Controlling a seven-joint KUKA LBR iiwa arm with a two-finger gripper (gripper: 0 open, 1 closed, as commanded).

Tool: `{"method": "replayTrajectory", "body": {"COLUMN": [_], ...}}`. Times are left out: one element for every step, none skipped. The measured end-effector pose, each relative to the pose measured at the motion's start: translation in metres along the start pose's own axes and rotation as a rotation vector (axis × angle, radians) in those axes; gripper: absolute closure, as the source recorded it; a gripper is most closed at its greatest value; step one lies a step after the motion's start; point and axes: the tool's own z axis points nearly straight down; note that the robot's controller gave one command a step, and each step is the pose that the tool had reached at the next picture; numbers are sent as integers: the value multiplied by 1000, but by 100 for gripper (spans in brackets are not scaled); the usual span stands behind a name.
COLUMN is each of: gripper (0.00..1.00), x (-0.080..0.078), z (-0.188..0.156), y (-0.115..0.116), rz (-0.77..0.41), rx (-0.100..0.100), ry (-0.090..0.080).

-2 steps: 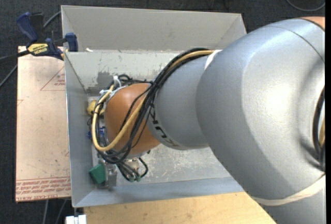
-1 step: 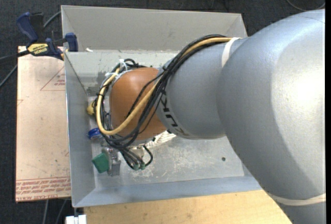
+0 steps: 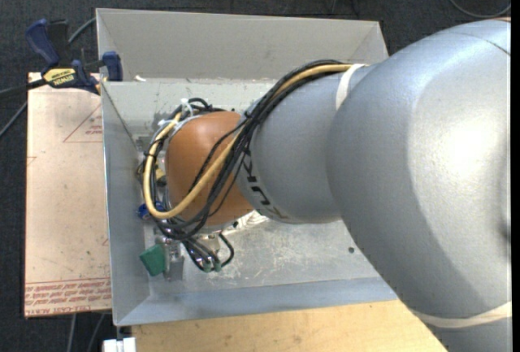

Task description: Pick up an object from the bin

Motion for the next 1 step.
{"method": "replayTrajectory", "body": {"gripper": [100], "x": [0], "z": [-101], "y": [-3], "rz": [-8], "rx": [0], "ry": [-1]}}
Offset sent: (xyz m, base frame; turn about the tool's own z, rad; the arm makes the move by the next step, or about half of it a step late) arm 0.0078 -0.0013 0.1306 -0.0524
